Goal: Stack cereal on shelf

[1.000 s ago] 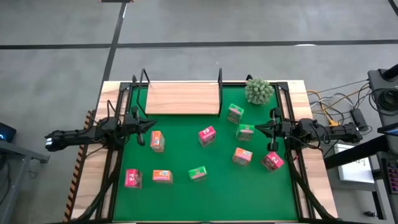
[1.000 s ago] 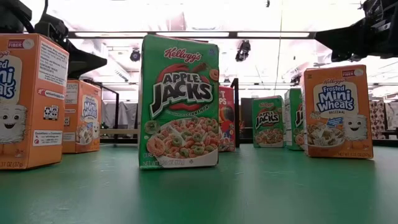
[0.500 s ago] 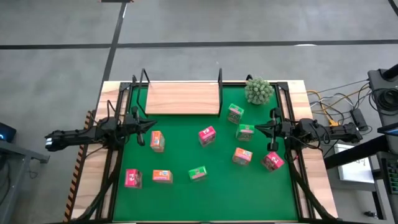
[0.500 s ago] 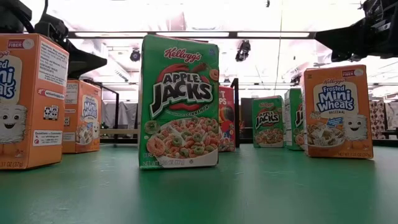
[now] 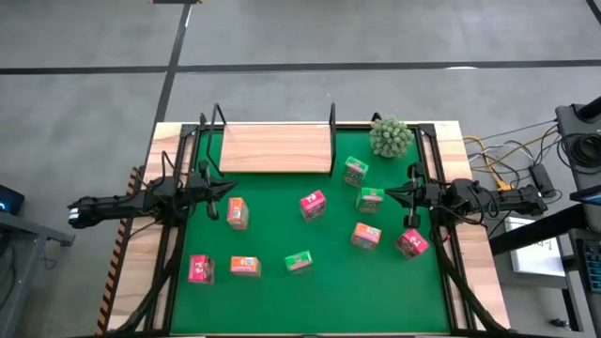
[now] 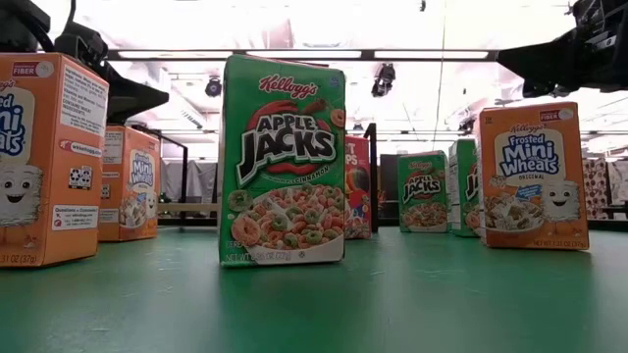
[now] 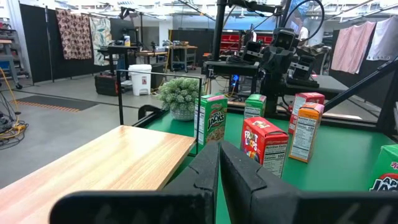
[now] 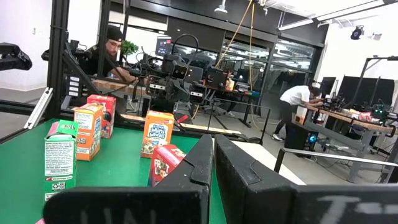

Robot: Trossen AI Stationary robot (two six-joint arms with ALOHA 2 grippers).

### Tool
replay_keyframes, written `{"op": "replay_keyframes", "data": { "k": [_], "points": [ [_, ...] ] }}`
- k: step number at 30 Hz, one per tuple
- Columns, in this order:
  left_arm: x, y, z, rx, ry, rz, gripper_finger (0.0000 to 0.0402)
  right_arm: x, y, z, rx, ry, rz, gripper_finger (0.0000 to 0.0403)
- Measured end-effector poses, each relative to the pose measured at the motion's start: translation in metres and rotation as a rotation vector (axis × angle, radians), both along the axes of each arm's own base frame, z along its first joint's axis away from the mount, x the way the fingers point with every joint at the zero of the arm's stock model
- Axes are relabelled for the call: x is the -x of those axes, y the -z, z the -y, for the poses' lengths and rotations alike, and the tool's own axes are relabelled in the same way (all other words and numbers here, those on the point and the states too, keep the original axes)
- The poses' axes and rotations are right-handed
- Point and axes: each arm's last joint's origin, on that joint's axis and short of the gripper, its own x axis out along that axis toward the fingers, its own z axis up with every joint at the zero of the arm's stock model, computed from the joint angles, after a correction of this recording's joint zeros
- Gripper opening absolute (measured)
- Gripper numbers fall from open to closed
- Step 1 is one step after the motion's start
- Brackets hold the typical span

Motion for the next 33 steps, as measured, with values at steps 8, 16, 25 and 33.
{"op": "replay_keyframes", "data": {
  "k": [8, 16, 25, 33],
  "points": [
    [0.0, 0.0, 0.0, 0.0, 0.0, 0.0, 0.0, 0.0, 0.0, 0.0, 0.0, 0.0, 0.0, 0.0009],
    [0.0, 0.0, 0.0, 0.0, 0.0, 0.0, 0.0, 0.0, 0.0, 0.0, 0.0, 0.0, 0.0, 0.0009],
    [0.0, -0.001, 0.0, 0.016, 0.001, 0.016, 0.0, 0.0, 0.0, 0.0, -0.083, -0.025, 0.008, 0.0009],
    [0.004, -0.024, 0.0, 0.358, 0.067, 0.37, 0.0, 0.0, -0.002, -0.001, -0.575, -0.136, 0.054, 0.0009]
  ]
}}
